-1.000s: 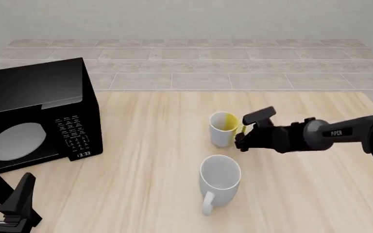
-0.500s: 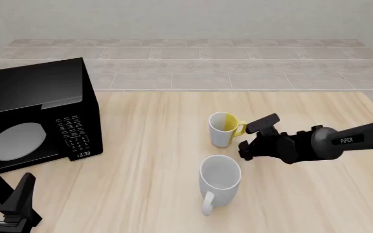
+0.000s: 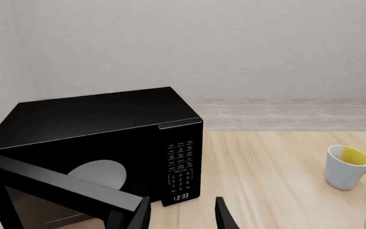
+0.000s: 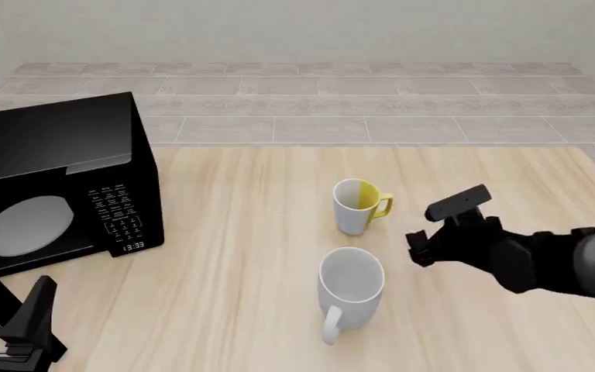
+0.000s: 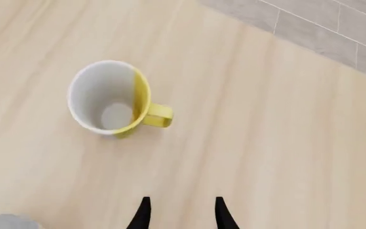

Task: Put the yellow and white mug to the front of the white mug.

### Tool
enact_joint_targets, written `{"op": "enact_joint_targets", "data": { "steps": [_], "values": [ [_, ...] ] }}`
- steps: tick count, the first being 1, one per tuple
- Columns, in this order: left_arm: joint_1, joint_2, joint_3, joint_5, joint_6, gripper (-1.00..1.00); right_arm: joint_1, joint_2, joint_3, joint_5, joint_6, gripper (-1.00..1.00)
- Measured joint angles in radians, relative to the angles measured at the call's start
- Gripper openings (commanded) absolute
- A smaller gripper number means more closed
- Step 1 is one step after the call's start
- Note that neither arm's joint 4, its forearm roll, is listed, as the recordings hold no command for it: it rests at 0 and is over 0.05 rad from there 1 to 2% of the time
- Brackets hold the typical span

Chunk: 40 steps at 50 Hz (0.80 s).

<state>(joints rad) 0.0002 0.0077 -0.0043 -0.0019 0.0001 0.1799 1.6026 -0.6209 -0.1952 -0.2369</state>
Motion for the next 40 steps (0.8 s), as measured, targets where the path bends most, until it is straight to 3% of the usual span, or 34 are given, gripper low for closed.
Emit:
{"op": "enact_joint_targets", "data": {
  "steps": [20, 40],
  "values": [
    [0.0, 0.0, 0.0, 0.0, 0.0, 1.0, -0.015, -0.377, 0.199, 0.03, 0.029, 1.0],
    [0.0, 0.0, 0.0, 0.0, 0.0, 1.0, -0.07, -0.84, 0.295, 0.216, 0.038, 1.0]
  ]
}}
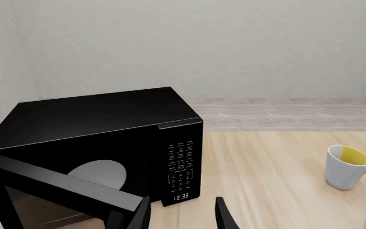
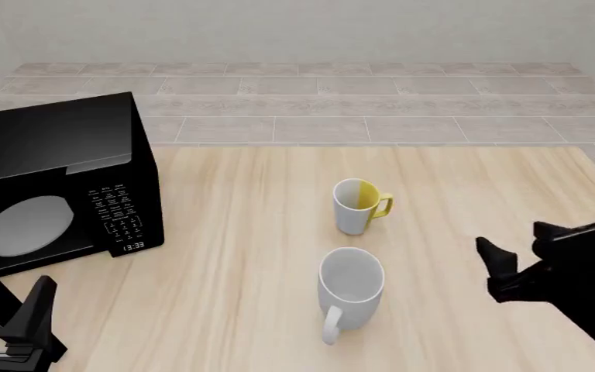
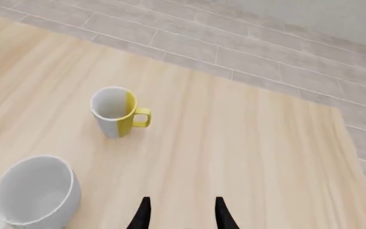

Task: Put the yellow and white mug to the front of the white mug.

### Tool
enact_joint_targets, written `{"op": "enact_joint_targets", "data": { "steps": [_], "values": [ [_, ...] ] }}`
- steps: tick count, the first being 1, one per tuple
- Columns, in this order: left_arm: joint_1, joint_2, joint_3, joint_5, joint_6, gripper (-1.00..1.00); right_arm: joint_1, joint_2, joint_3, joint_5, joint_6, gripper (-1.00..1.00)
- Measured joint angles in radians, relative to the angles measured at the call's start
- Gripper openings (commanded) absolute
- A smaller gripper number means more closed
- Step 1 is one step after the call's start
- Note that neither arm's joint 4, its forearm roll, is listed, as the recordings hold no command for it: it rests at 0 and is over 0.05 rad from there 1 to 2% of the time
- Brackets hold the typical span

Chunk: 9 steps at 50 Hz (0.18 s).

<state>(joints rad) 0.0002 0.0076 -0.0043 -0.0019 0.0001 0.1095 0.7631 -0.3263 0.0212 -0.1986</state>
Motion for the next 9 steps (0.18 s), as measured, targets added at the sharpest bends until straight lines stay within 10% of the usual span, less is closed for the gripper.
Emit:
{"op": "enact_joint_targets", "data": {
  "steps": [9],
  "values": [
    [0.0, 0.0, 0.0, 0.0, 0.0, 1.0, -0.014, -0.191, 0.032, 0.075, -0.001, 1.0]
  ]
}}
